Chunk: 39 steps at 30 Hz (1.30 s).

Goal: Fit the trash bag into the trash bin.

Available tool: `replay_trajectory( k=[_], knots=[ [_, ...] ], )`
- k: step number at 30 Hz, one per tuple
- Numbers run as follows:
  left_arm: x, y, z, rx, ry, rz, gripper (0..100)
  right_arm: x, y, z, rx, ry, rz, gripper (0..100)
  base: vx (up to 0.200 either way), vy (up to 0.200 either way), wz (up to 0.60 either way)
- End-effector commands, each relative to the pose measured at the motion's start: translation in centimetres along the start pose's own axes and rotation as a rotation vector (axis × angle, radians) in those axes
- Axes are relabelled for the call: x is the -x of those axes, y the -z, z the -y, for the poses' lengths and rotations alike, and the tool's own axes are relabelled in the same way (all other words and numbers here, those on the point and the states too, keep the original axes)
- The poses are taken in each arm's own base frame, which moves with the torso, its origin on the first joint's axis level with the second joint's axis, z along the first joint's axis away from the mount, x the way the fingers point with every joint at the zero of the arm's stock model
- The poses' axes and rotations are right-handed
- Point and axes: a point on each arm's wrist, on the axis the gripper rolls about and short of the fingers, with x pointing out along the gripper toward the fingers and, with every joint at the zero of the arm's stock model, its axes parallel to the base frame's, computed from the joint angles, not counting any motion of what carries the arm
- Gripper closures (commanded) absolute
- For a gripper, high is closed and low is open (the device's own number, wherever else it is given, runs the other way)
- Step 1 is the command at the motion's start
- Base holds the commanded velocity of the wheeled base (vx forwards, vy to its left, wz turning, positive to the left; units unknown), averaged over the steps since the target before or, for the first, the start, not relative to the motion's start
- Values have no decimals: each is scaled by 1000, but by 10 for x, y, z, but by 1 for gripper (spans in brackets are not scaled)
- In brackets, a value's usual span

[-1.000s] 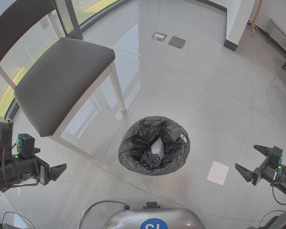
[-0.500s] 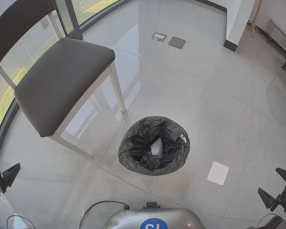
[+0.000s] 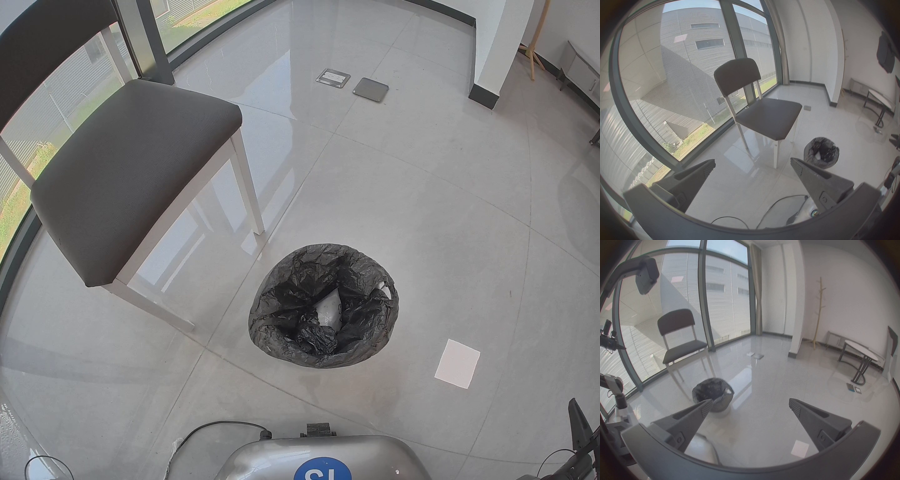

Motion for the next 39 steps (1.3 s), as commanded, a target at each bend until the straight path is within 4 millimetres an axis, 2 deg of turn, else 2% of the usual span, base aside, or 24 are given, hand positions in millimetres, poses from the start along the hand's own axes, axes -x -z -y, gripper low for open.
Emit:
replay_trajectory(
  k=[1, 2, 3, 5, 6, 9, 10, 11, 14, 17, 22, 32, 35, 39],
  knots=[
    [-6, 16, 7, 83, 36, 52, 0, -1, 22, 0, -12, 49, 27, 0, 0, 0, 0],
    [-6, 16, 7, 83, 36, 55, 0, -1, 22, 0, -12, 49, 27, 0, 0, 0, 0],
    [-17, 20, 10, 89, 37, 64, 0, -1, 22, 0, -6, 51, 26, 0, 0, 0, 0],
    [-19, 21, 11, 90, 38, 70, 0, -1, 22, 0, -3, 51, 26, 0, 0, 0, 0],
    [-40, 29, 18, 97, 54, 122, 0, -1, 22, 0, 6, 50, 26, 0, 0, 0, 0],
    [-67, 49, 29, 94, 122, 170, 0, -1, 22, 0, 6, 40, 25, 0, 0, 0, 0],
    [-69, 51, 29, 95, 124, 171, 0, -1, 22, 0, 5, 40, 25, 0, 0, 0, 0],
    [-83, 69, 35, 92, 152, 185, 0, -1, 22, 0, 0, 42, 27, 0, 0, 0, 0],
    [-98, 96, 41, 80, 170, 181, 0, -1, 22, 0, -1, 53, 26, 0, 0, 0, 0],
    [-99, 105, 43, 75, 196, 81, 0, -1, 22, 0, -6, 54, 25, 0, 0, 0, 0],
    [-98, 111, 45, 50, 286, 42, 0, -1, 22, 0, -12, 40, 26, 0, 0, 0, 0],
    [-99, 110, 45, 58, 272, 39, 0, -1, 23, -1, -9, 35, 18, 0, 0, 0, 0],
    [-94, 112, 45, 68, 235, 94, 0, -1, 23, -1, -19, 22, 8, 0, 0, 0, 0],
    [-93, 112, 44, 82, 218, 112, 0, -1, 23, -4, -32, -94, 11, 0, 0, 0, 0]
  ],
)
